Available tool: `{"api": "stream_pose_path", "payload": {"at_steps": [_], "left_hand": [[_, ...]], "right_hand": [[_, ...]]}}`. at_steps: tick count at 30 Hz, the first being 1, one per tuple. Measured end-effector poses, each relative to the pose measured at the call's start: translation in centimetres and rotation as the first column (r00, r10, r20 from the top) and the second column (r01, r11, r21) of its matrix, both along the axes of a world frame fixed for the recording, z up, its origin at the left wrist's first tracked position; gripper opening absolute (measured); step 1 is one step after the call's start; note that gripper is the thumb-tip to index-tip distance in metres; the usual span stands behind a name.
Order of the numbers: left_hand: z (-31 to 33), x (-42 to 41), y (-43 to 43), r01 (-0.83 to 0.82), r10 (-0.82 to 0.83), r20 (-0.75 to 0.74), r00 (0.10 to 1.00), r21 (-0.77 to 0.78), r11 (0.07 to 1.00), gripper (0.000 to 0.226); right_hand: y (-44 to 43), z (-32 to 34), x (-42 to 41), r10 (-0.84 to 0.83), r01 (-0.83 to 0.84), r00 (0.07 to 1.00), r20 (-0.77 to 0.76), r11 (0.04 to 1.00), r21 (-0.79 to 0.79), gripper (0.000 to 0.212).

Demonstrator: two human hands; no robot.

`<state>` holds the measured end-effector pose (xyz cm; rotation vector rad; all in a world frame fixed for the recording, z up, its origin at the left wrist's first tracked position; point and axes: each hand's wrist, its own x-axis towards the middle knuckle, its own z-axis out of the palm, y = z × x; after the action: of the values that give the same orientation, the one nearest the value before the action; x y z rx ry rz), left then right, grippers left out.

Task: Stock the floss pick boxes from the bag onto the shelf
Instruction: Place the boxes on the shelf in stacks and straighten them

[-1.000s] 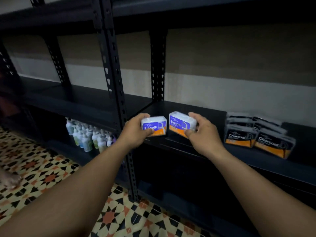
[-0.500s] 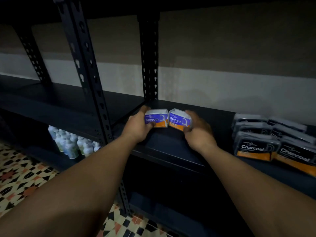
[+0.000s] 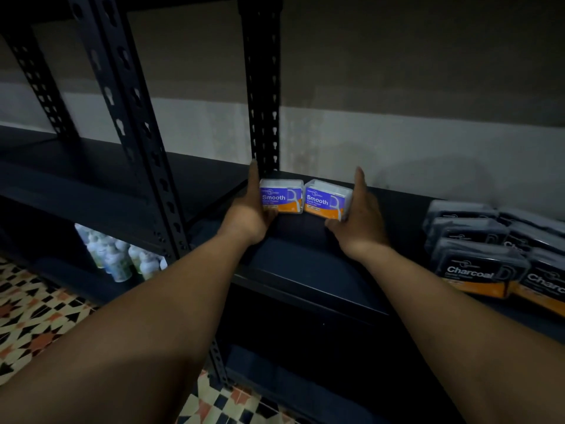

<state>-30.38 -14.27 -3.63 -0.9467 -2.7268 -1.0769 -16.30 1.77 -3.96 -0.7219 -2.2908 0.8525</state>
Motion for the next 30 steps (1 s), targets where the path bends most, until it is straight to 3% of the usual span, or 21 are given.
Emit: {"api": "stream_pose_path", "payload": {"at_steps": [4,8,12,14,16,20,22,24,26,28,30], "left_hand": [[-0.3,1.9,-1.1,-0.162,0.164,0.019,0.986,-0.073,0.984,0.101],[-0.2,5.4,-3.1,-0.231,0.197,-0.153,0.968,-0.252,0.94,0.056],[-3.3,9.2,-6.0,-0.2,0.156,-0.264,0.952,-0.149,0.968,0.058],[-5.4,11.1,-8.1,-0.104,0.093,-0.274,0.957,-0.028,0.994,0.059],[-7.9,13.0,-10.5,-0.036,0.01,-0.295,0.955,-0.084,0.996,0.07],[-15.4,15.7,-15.8,0.026,-0.029,-0.003,1.0,-0.406,0.914,0.063],[-18.7,17.3,-18.8,0.097,-0.003,0.22,0.976,-0.416,0.904,0.051],[-20.8,18.9,-21.1,0.135,0.046,0.382,0.923,-0.434,0.891,0.048],[-22.0,19.8,-22.0,0.206,0.068,0.491,0.869,-0.482,0.852,0.052],[-23.1,20.1,-21.9,0.264,0.086,0.612,0.786,-0.458,0.849,0.059],[-24.1,20.4,-21.5,0.277,0.093,0.695,0.713,-0.401,0.873,0.066]], "right_hand": [[-0.7,0.0,1.3,-0.028,0.029,0.996,0.08,1.0,-0.009,0.115],[-2.0,-0.1,3.6,-0.029,0.019,0.968,0.249,0.999,0.045,0.099],[-4.4,0.2,6.7,-0.028,-0.083,0.919,0.394,0.962,0.262,0.055],[-6.1,0.0,8.5,-0.02,-0.146,0.903,0.429,0.926,0.349,0.055],[-8.0,-1.3,10.4,-0.075,-0.15,0.91,0.408,0.858,0.492,0.058],[-12.1,-5.7,14.9,-0.051,-0.14,0.965,0.257,0.728,0.671,0.058],[-12.9,-7.9,16.6,0.067,-0.219,0.968,0.243,0.698,0.682,0.047],[-13.1,-10.0,17.6,0.208,-0.397,0.909,0.361,0.693,0.602,0.038],[-13.0,-12.4,18.6,0.31,-0.591,0.734,0.604,0.729,0.345,0.038],[-12.5,-15.0,19.6,0.366,-0.603,0.549,0.751,0.796,0.053,0.037],[-12.0,-17.7,20.1,0.42,-0.534,0.451,0.788,0.834,-0.139,0.036]]}}
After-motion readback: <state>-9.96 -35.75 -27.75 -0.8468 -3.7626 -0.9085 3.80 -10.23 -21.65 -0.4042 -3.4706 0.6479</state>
